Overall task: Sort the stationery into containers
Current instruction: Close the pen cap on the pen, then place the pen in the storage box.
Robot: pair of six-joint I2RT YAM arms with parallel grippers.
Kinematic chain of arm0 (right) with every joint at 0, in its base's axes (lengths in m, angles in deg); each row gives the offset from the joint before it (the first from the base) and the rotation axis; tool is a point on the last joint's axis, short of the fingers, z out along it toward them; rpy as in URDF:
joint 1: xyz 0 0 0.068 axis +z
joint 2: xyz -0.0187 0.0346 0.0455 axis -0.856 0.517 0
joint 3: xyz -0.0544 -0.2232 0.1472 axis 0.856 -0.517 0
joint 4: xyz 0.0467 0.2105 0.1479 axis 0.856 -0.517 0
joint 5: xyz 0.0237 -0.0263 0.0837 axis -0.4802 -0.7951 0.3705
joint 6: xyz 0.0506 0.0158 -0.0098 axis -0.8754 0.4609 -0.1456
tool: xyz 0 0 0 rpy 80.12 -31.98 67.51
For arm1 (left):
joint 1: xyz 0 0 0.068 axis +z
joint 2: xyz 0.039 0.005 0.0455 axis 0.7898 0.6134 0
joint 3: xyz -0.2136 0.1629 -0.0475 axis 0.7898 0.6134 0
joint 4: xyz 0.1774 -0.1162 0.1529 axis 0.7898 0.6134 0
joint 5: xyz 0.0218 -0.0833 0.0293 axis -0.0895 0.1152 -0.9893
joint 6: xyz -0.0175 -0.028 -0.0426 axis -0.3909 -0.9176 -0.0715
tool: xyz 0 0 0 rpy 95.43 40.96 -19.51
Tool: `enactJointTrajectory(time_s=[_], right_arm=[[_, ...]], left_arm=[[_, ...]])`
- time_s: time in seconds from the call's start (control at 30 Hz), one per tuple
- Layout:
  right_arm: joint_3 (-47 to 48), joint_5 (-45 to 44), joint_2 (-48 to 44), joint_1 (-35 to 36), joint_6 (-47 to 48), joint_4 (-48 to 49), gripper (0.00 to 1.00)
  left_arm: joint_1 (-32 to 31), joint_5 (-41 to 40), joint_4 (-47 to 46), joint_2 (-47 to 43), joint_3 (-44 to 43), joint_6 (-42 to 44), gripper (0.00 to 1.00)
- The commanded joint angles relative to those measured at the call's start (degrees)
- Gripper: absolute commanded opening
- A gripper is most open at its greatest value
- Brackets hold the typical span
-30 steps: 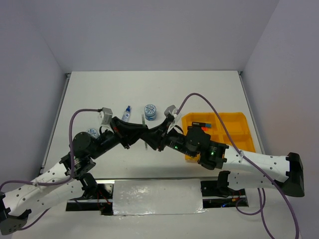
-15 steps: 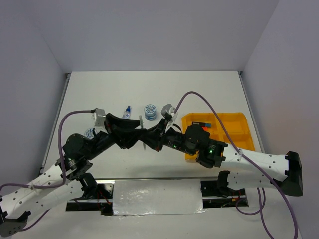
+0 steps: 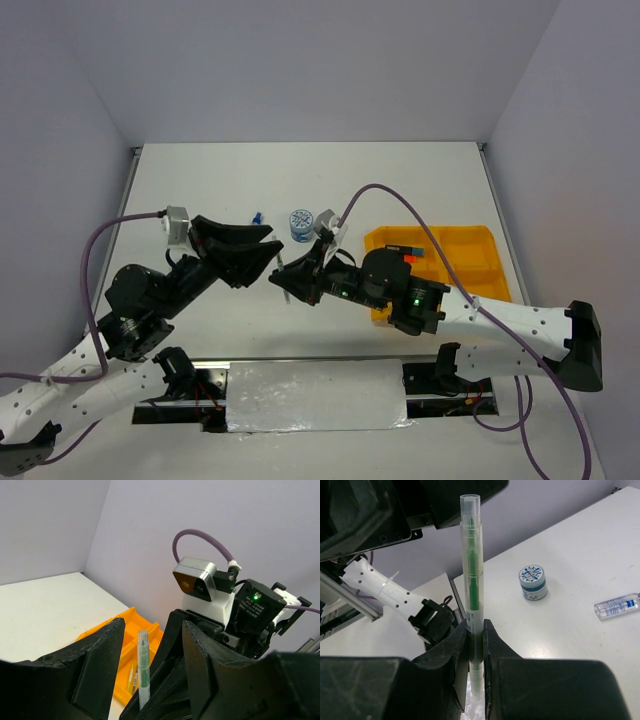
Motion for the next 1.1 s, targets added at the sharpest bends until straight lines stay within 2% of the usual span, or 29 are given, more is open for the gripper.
enactJointTrajectory(time_s=[0.0, 0.2, 0.37, 0.4, 0.5, 0.53, 0.57, 0.7, 0.9, 1.07], right_arm=[[4.51, 0.62, 1.12, -0.17, 1.63, -0.69, 0.00], [5.30, 0.53, 1.39, -0.17, 1.80, -1.23, 0.00], [6.27, 0.53, 1.65, -0.17, 2.24, -2.28, 0.00], [6.70, 0.62, 1.74, -0.17, 2.33, -2.54, 0.00], [8.02, 1.84, 2.09, -0.08, 3.03, -3.42, 0.00], [8.46, 1.85, 2.18, -0.17, 3.21, -3.60, 0.00], [9.08, 1.59, 2.44, -0.17, 3.99, -4.38, 0.00], [15.65, 1.06, 3.14, -0.52, 6.81, -7.90, 0.00], [25.16, -0.43, 3.76, -2.45, 11.47, -13.26, 0.00], [30.52, 3.78, 5.43, -5.44, 11.12, -15.72, 0.00]], left_arm=[[-0.25, -0.83, -0.80, 0.36, -1.49, 1.54, 0.61], [-0.25, -1.44, 0.08, 0.81, -1.40, 1.80, 0.58], [-0.34, -0.57, 0.60, 0.72, -1.05, 1.71, 0.29], [-0.26, -0.13, 0.95, 0.89, -0.96, 1.45, 0.29], [-0.25, 2.06, 0.26, 1.42, 0.35, 0.23, 0.17], [-0.34, 2.77, -0.01, 1.51, 0.96, -0.39, 0.06], [-0.34, 3.39, -0.44, 1.42, 1.67, -0.92, 0.02], [-0.34, 6.90, -4.74, 0.28, 8.52, -4.96, 0.00], [-1.22, 9.55, -2.39, -1.12, 13.36, -7.69, 0.00], [-2.80, 10.86, -4.66, -3.94, 20.29, -11.63, 0.00]])
